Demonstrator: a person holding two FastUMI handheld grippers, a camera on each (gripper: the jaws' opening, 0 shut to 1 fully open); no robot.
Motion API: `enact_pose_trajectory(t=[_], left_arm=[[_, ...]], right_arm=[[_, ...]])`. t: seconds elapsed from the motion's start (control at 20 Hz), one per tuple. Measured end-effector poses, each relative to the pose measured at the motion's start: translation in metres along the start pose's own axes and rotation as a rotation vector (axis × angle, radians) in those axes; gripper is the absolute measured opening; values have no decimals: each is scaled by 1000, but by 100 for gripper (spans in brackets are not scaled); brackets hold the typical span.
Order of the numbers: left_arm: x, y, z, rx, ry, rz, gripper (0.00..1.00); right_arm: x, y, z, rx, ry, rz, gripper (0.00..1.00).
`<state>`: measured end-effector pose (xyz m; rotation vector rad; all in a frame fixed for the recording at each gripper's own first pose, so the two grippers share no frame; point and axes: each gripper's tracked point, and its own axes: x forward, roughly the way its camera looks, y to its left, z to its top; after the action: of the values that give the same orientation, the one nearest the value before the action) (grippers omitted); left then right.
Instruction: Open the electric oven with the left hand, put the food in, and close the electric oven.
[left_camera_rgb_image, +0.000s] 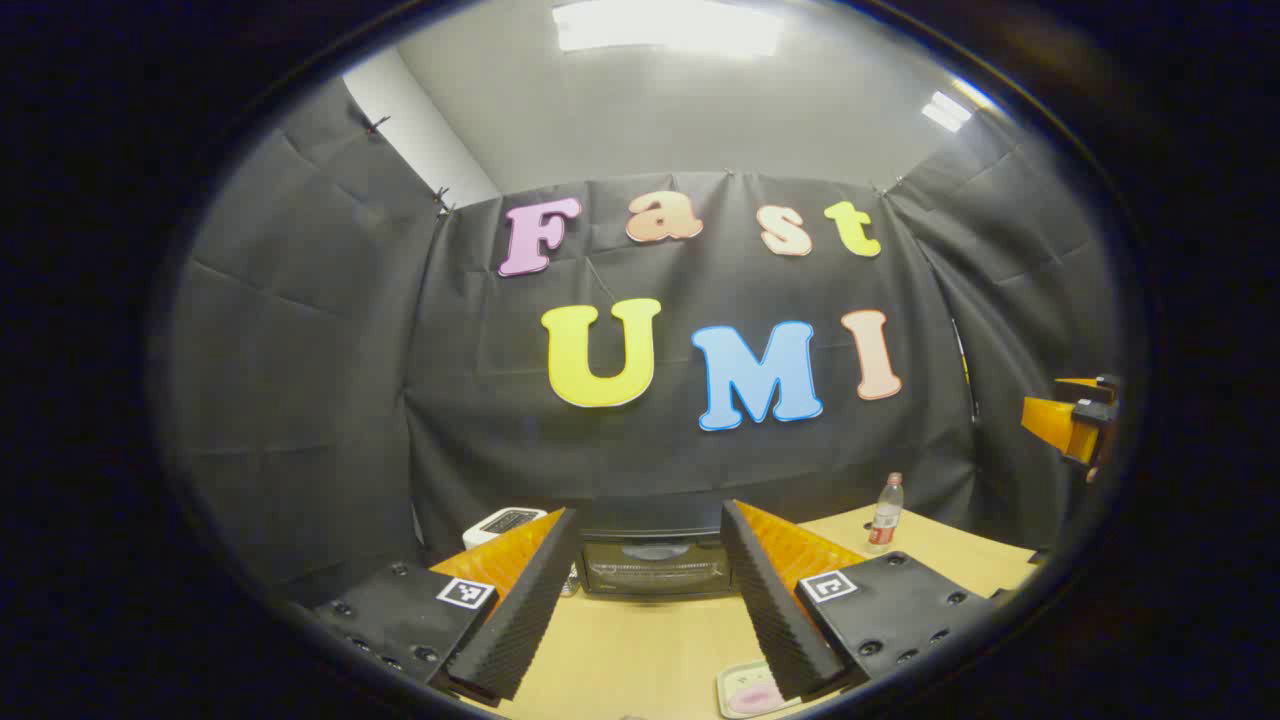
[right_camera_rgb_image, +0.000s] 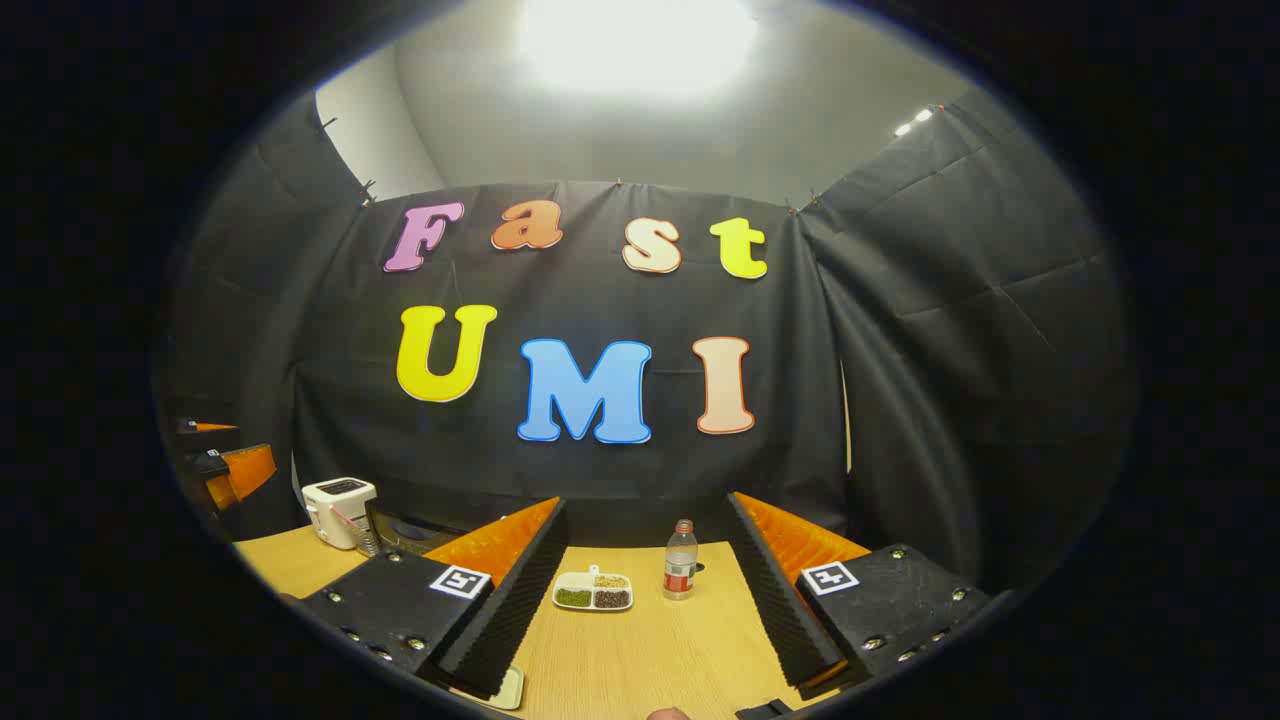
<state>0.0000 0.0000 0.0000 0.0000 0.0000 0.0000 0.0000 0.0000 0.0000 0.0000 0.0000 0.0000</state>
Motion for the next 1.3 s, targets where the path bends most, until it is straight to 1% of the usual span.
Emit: enact_pose_trajectory(t=[0.25, 0.9, 1.15, 1.3], left_arm=[[-5, 0, 2, 3, -7, 9, 100], [-8, 0, 8, -7, -31, 16, 100], [-13, -8, 14, -15, -40, 9, 100], [-13, -10, 24, -3, -66, 20, 100]], right_arm=[[1, 5, 2, -2, -6, 19, 97], [-2, 6, 3, 6, -11, 28, 97], [-2, 8, 3, 11, -23, 42, 97], [3, 10, -1, 5, -19, 63, 98]])
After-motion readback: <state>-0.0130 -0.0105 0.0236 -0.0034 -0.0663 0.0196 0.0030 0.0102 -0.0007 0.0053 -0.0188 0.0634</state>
